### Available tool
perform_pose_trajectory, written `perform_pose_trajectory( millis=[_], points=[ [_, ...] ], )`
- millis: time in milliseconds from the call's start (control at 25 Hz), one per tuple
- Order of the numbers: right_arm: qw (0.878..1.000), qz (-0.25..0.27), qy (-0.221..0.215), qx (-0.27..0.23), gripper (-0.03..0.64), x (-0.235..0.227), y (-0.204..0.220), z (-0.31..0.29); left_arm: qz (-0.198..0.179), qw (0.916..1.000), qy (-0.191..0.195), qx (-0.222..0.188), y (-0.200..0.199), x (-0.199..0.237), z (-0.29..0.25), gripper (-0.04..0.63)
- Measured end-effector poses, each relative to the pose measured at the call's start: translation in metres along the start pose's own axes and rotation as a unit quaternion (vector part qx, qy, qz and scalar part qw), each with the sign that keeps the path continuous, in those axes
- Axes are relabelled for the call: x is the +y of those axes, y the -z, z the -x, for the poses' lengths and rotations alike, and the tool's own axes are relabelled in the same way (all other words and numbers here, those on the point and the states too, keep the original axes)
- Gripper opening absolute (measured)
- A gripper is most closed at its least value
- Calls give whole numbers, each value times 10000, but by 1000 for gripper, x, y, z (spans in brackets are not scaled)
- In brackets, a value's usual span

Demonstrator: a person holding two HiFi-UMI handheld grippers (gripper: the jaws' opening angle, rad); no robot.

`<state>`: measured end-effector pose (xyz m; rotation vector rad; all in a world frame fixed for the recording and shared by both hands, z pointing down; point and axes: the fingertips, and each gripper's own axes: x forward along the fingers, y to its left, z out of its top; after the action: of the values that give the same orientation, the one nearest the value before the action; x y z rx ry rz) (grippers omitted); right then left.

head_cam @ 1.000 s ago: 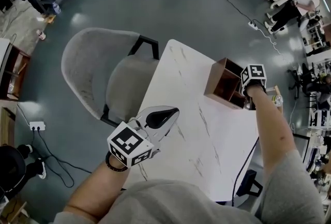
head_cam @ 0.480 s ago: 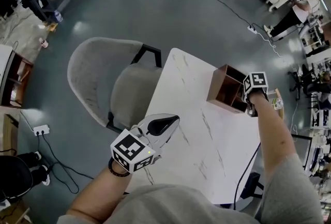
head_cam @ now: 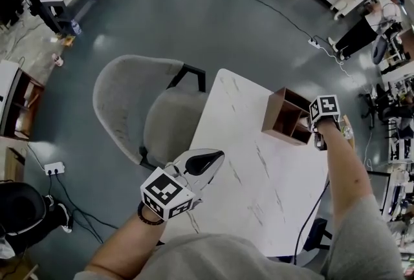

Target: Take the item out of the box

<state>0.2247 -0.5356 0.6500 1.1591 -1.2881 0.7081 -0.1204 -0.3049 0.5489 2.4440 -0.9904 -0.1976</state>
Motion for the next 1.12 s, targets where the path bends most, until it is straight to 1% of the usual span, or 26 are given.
perform_pose_trajectory(
  millis=[200, 400, 520, 600, 800, 960, 1120],
  points=[
    [9999, -20, 31, -167, 25, -4, -3, 24, -48, 10000, 76, -16, -8, -4, 9, 2],
    [9988, -97, 4, -473, 25, -5, -10, 55, -138, 9997, 195, -12, -18, -9, 18, 2],
    [9973, -172, -73, -707, 25, -5, -11, 77, -228, 9994, 275, -8, -27, -14, 24, 3],
    [9953, -288, -201, -908, 25, -4, -12, 94, -297, 9990, 326, -10, -34, -16, 29, 2],
    [9854, -551, -566, -1508, 25, -5, -8, 143, -448, 9979, 462, -32, -51, -25, 41, 2],
    [9737, -748, -818, -1992, 25, -9, -1, 183, -626, 9965, 553, -58, -64, -31, 46, 2],
    [9590, -822, -1129, -2466, 25, -8, 6, 221, -806, 9953, 527, -109, -82, -41, 46, 2]
  ],
)
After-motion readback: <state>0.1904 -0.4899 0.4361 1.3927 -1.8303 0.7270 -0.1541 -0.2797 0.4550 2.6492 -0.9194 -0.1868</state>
